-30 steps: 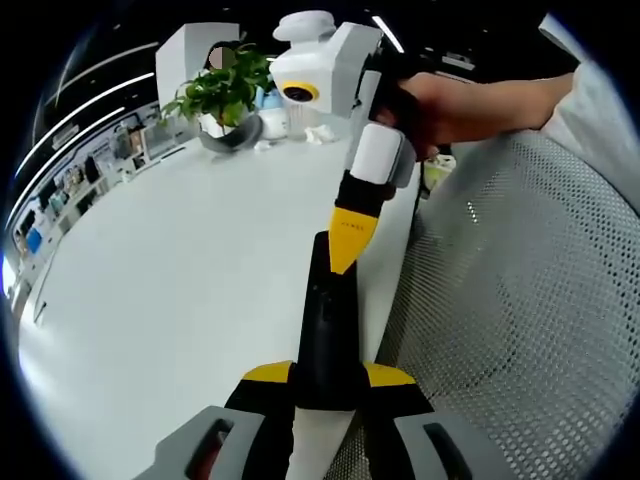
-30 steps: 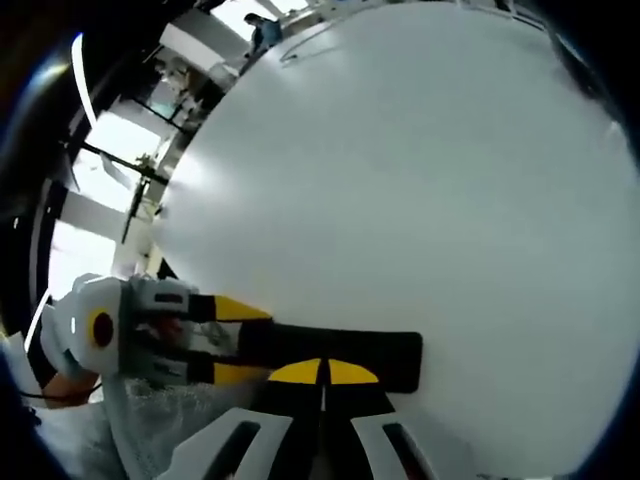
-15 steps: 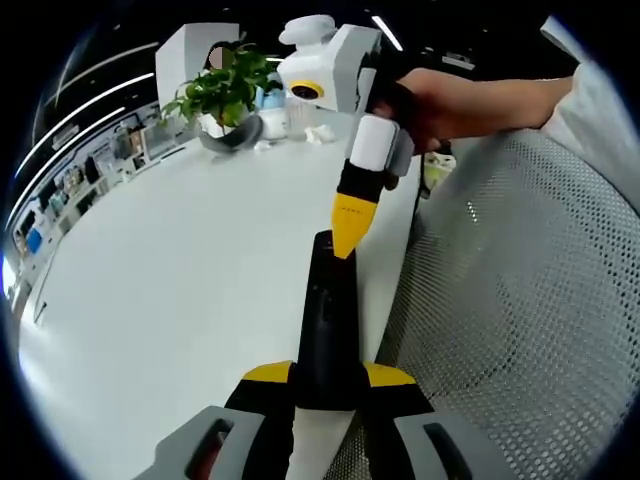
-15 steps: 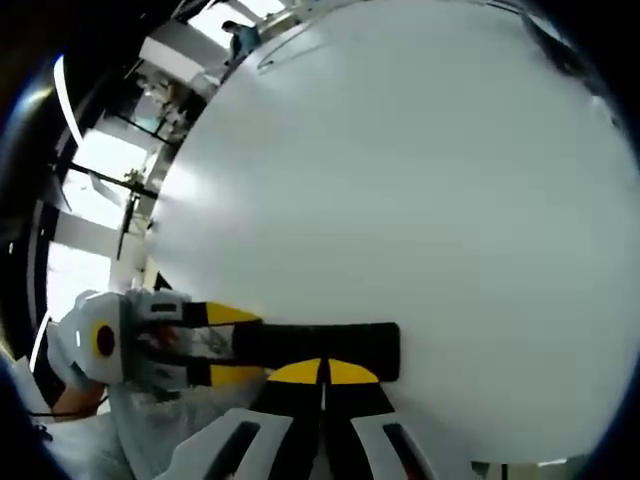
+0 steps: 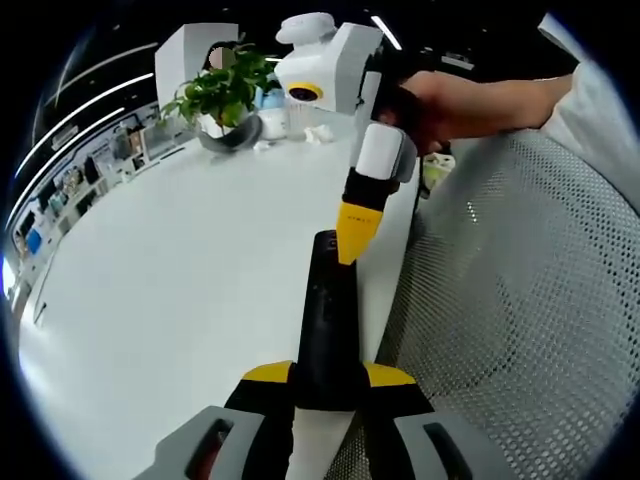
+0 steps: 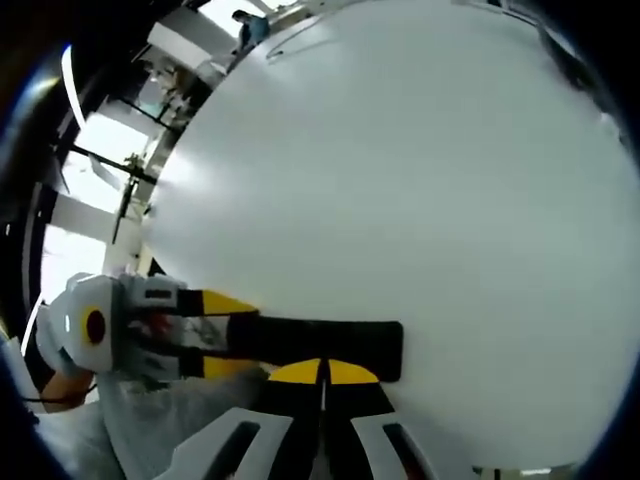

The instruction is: Press the specified remote control buttons in sequence, fully releasing each button before pressing the next.

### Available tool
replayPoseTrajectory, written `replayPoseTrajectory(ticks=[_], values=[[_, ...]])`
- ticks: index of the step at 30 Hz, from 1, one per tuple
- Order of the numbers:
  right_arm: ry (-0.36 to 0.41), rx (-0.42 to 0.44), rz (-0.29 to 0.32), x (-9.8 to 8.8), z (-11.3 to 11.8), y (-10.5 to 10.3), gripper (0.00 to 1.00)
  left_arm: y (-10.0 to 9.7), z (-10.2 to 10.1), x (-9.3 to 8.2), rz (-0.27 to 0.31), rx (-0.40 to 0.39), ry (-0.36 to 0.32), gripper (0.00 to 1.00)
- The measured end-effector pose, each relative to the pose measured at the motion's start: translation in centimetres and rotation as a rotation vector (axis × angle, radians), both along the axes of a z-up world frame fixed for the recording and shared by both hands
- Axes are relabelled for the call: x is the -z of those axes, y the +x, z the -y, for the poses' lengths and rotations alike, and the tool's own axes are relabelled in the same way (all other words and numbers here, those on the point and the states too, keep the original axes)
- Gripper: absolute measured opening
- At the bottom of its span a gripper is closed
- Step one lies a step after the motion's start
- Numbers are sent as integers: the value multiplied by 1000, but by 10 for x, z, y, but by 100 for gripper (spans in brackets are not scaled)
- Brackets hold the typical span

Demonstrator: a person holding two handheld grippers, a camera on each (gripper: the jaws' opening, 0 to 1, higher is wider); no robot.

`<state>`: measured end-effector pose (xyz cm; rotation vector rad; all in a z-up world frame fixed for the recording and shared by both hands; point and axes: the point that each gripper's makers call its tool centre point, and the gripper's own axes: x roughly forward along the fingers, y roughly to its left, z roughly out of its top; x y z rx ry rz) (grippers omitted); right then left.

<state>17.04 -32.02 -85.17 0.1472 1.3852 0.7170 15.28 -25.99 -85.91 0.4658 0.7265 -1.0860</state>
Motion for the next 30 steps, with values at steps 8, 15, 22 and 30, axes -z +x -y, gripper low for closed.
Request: replayPoseTrajectory(ticks=[8,15,22,30], values=[[-21,-18,23,2,1,1,0,0,1,0,0,2,0,25],[-13,-11,10,2,1,1,0,0,1,0,2,5,0,25],[-2,24,-17,0,0,2,0,0,1,0,2,5,0,25],[10,47,68,-3,0,15,0,-1,1,0,2,6,-1,24]])
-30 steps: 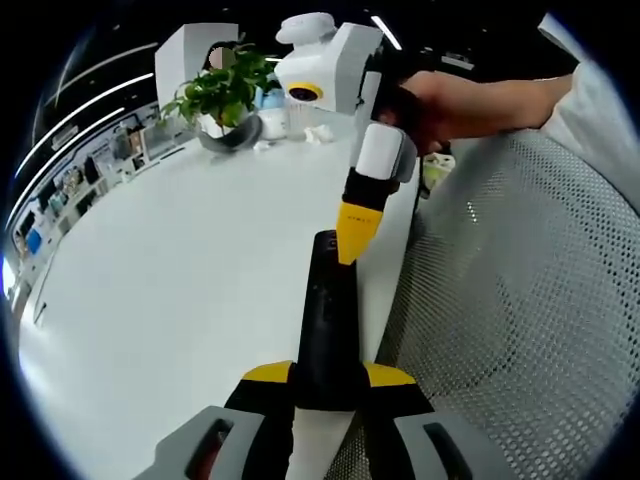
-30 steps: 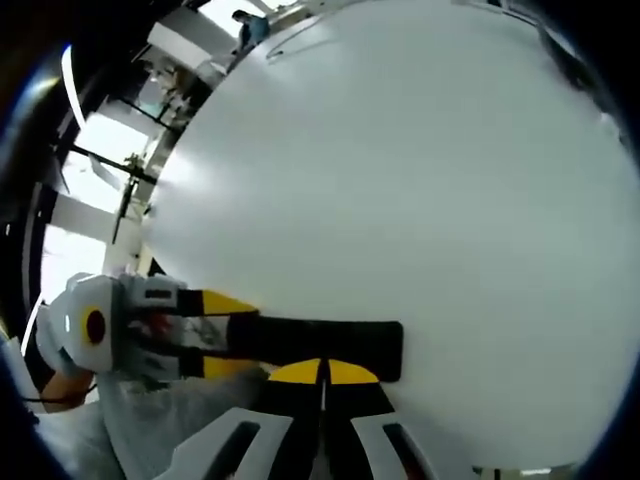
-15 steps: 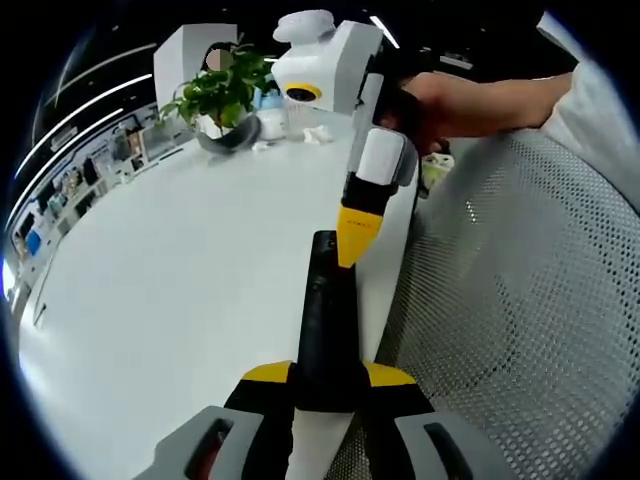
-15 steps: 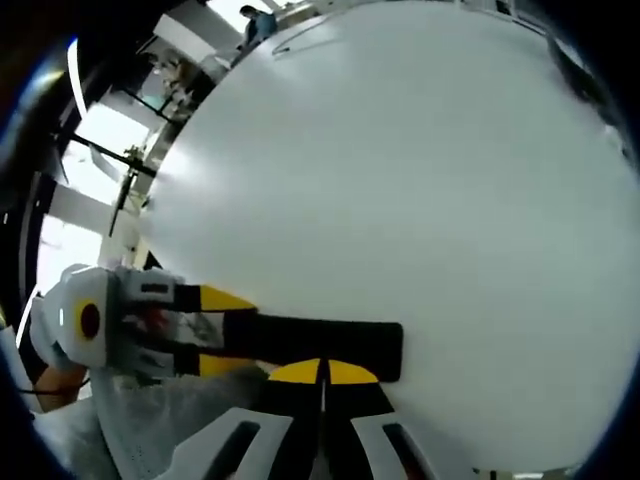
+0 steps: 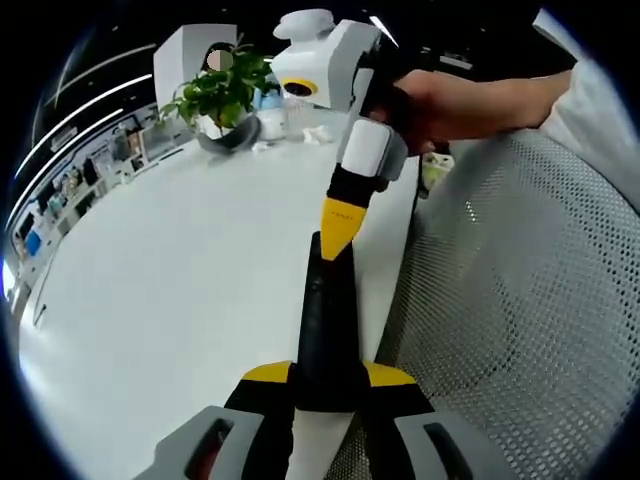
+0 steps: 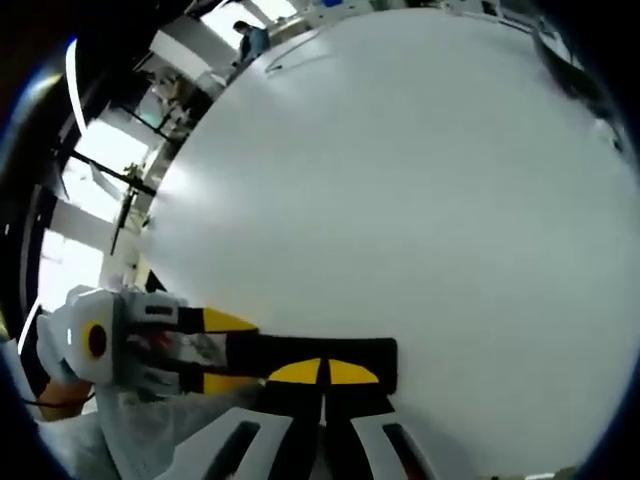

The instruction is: Press the specified remote control buttons in sequence, fully releasing each button before pressing the next.

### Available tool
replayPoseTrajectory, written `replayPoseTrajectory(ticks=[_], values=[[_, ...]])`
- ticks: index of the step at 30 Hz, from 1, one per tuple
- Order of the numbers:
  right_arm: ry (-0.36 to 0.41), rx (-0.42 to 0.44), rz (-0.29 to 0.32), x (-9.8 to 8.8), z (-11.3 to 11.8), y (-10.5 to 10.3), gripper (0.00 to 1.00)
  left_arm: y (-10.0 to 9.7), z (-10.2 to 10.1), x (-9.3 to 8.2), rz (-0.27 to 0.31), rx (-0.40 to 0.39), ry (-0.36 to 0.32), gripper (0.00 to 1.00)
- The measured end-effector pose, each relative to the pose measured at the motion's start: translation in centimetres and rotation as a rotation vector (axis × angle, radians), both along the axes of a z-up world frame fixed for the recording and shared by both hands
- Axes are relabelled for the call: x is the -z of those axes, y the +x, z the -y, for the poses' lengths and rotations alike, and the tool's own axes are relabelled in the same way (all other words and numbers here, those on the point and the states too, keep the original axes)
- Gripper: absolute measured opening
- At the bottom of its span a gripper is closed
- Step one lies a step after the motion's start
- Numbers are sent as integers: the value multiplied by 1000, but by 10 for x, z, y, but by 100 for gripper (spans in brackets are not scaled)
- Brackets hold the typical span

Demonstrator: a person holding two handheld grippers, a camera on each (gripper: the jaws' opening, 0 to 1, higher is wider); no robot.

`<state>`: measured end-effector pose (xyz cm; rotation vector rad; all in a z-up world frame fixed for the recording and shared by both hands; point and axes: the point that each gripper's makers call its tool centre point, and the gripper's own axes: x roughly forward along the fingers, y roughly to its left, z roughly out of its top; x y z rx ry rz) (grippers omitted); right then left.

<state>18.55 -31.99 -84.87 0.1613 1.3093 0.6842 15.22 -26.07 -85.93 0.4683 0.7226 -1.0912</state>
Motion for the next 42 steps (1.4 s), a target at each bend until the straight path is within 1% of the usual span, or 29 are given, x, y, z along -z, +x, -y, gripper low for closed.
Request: replayPoseTrajectory(ticks=[6,9,12,18,21,24,28,30,36,39,42], values=[[-13,-37,25,1,-3,-1,0,0,0,0,0,0,-2,24],[-13,-38,28,2,-3,0,0,0,0,0,0,-1,-2,25],[-25,-53,44,2,-4,-1,0,0,0,0,0,0,-3,24],[-15,-44,49,3,-3,1,0,0,0,0,0,0,-5,24],[-36,-73,75,3,-4,1,0,1,0,0,1,-1,-5,24],[-35,-73,89,3,-4,1,0,1,0,0,2,-1,-4,24],[-12,-54,78,3,-2,1,0,1,0,0,2,-4,-4,24],[5,-27,58,2,-2,2,0,1,0,0,2,-5,-4,24],[10,-24,39,1,-3,1,0,1,0,0,2,-5,-4,24],[12,-19,10,1,-2,-2,0,1,0,0,2,-5,-3,25],[15,-14,-3,2,-1,-2,0,1,0,0,2,-5,-2,25]])
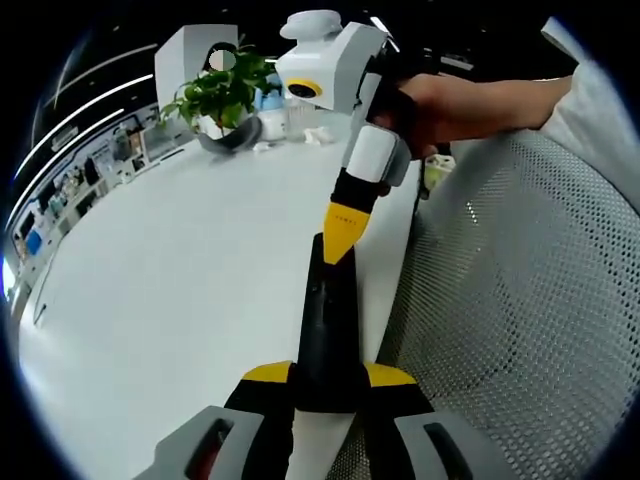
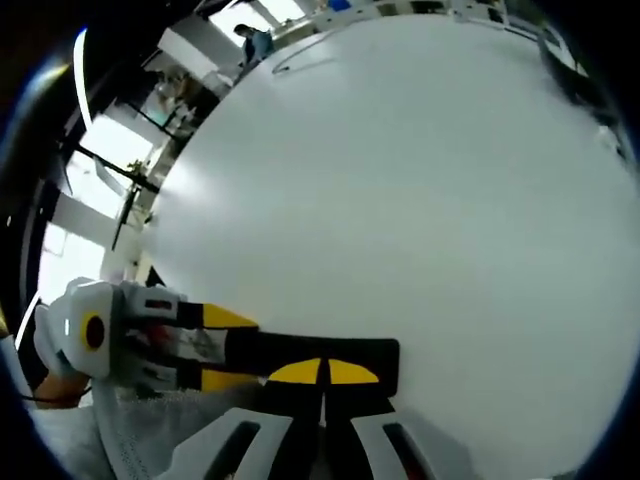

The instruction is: Press the specified remote control buttons in sequence, fully releasing each button before pressing the next.

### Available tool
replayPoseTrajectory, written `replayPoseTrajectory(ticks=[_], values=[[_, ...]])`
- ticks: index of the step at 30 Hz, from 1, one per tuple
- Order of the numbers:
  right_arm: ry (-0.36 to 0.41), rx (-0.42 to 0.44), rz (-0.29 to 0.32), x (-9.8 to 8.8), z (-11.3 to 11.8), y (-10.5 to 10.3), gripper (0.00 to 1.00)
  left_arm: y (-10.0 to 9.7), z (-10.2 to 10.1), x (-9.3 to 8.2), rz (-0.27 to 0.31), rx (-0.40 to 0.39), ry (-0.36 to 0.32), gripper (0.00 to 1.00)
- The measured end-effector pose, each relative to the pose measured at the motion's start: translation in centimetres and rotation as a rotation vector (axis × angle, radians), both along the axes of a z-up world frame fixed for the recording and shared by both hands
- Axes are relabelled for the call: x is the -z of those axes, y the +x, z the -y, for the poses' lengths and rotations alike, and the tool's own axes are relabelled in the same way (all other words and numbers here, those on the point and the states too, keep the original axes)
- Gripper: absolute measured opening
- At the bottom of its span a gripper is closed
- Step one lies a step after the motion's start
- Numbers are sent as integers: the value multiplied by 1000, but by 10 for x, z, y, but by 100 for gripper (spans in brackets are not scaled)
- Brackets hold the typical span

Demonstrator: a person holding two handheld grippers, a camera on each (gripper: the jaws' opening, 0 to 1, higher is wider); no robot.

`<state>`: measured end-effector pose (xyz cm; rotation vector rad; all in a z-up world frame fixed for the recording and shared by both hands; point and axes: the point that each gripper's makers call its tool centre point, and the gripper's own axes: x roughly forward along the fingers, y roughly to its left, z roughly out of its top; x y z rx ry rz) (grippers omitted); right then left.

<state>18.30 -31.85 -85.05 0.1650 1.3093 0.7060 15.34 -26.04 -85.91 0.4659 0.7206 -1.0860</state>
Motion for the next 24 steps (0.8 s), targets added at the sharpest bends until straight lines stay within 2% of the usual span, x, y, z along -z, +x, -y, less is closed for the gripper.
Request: replayPoseTrajectory(ticks=[13,16,24], values=[[-16,-25,-4,2,-1,-2,0,0,0,0,1,5,-3,24],[-37,-40,12,2,-2,-2,0,0,0,0,2,7,-3,24],[-93,-59,-52,3,-2,-1,0,0,0,0,1,8,-3,24]])
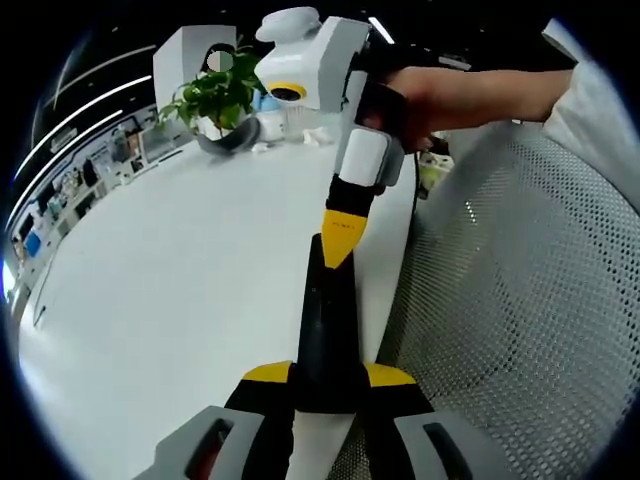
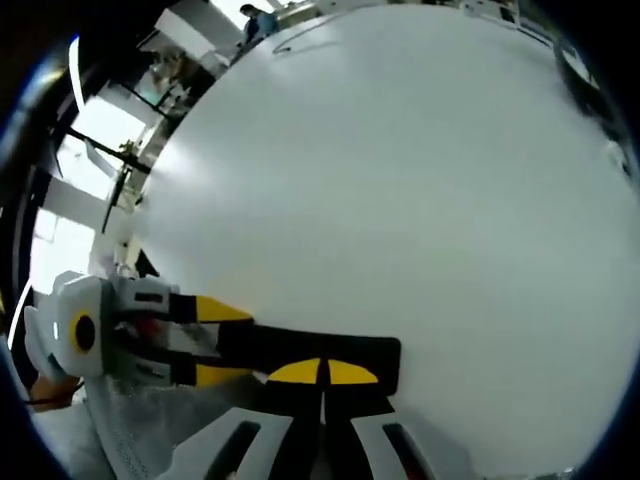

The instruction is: Press the specified remote control buttons in sequence, fully releasing each button before pressing the next.

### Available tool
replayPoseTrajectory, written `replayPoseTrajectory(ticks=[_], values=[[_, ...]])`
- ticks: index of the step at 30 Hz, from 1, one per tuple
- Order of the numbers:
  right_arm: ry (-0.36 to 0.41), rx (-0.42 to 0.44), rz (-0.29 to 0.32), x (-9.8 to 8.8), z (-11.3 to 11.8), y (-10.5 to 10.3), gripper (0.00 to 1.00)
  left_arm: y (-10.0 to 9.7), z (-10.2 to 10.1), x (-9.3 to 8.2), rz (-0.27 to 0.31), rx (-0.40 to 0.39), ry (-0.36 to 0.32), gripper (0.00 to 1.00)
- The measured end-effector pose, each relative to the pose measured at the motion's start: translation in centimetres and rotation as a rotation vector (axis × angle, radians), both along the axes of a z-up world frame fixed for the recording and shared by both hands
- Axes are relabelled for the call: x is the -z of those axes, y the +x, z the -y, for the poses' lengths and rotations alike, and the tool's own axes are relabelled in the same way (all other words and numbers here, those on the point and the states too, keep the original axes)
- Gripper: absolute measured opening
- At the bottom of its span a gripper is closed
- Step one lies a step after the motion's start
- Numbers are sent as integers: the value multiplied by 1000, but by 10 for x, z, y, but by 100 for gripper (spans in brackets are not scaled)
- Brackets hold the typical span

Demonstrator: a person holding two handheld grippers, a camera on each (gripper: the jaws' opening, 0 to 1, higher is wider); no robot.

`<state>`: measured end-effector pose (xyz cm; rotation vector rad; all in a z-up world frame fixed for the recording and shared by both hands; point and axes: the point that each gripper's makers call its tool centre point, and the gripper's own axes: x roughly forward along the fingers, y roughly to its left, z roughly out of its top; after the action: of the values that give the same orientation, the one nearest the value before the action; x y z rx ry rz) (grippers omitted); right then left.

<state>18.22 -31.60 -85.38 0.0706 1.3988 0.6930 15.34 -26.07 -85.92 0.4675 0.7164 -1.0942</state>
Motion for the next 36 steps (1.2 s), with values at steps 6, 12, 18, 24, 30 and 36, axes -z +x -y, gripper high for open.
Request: replayPoseTrajectory(ticks=[6,12,18,24,30,36], values=[[31,39,9,-1,2,-2,0,0,0,0,0,-1,0,24],[162,155,-47,-6,1,-1,0,-1,0,-1,0,-1,2,24],[282,159,-49,-16,-21,-2,0,-4,2,-1,0,12,-1,24],[267,104,-7,-13,-26,0,0,-5,3,-1,0,21,-4,24],[248,95,-29,-8,-26,-3,0,-5,3,-1,1,23,-5,24],[228,78,-27,-5,-25,-5,0,-5,3,-1,-2,20,-1,24]])
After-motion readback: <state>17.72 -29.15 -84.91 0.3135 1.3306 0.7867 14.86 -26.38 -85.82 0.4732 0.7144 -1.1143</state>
